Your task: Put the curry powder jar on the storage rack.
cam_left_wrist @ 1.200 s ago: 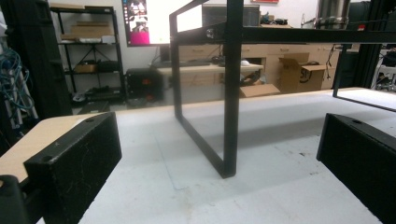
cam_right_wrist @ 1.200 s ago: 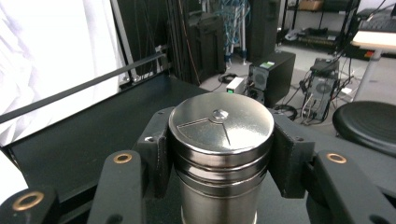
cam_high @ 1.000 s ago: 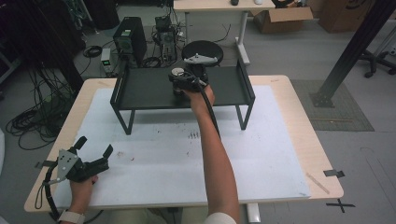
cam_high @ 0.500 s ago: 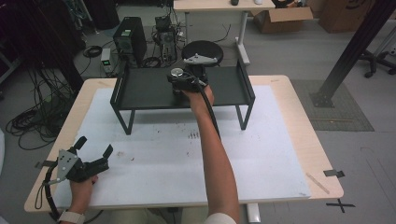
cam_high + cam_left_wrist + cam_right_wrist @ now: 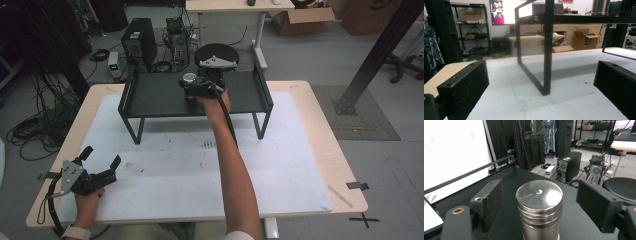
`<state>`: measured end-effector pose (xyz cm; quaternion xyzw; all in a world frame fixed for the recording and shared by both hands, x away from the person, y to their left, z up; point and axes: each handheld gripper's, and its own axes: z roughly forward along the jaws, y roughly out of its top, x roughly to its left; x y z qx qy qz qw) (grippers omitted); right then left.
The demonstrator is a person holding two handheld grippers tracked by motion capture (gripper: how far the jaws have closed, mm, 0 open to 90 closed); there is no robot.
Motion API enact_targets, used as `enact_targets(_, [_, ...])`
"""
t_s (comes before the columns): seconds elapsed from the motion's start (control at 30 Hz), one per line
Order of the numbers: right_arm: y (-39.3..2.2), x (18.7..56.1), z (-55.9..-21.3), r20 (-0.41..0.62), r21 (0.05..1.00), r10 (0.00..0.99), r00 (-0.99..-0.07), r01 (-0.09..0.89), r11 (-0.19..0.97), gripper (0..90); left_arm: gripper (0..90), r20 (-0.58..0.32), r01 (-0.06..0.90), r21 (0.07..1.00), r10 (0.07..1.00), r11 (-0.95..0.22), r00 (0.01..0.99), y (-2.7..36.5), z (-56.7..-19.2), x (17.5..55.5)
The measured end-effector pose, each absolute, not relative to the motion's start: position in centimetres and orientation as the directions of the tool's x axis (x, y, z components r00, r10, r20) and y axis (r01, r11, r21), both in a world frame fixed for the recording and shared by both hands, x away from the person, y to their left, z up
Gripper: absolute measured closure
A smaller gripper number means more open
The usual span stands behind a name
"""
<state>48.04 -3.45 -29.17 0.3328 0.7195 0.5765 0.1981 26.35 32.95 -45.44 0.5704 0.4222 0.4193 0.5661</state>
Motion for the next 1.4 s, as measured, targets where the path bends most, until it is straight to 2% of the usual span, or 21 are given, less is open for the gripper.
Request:
enact_targets(0.03, [-3.5, 48.0, -29.2, 0.099, 0.961, 0.707, -0.7, 0.25, 0.114, 20.3, 0.2, 0.0, 0.007, 1.0, 0.956, -0.002, 0.292, 32.9, -45.4, 26.4])
enact_targets(0.07, [-3.5, 47.8, -28.9, 0.084, 0.964, 0.713, -0.696, 0.237, 0.118, 15.6, 0.2, 0.001, 0.006, 1.0, 0.957, -0.003, 0.292, 33.0, -45.4, 26.3])
enact_targets(0.23, [-4.1, 47.1, -28.4, 0.086, 0.969, 0.728, -0.68, 0.228, 0.099, 6.6, 0.2, 0.0, 0.004, 1.0, 0.957, -0.001, 0.292, 32.9, -45.4, 26.3])
enact_targets(0.37, [-4.9, 46.7, -28.1, 0.084, 0.969, 0.739, -0.668, 0.227, 0.095, 3.3, 0.2, 0.0, 0.004, 1.0, 0.956, -0.001, 0.292, 32.9, -45.4, 26.3])
enact_targets(0.8, [-7.8, 44.7, -27.1, 0.098, 0.978, 0.752, -0.652, 0.203, 0.049, 0.4, 0.2, 0.001, 0.004, 1.0, 0.957, -0.002, 0.291, 32.9, -45.4, 26.3])
enact_targets(1.4, [-10.8, 40.8, -28.1, 0.091, 0.986, 0.742, -0.665, 0.163, 0.025, 0.0, 0.2, 0.005, 0.002, 1.0, 0.957, -0.006, 0.29, 32.9, -45.5, 26.3])
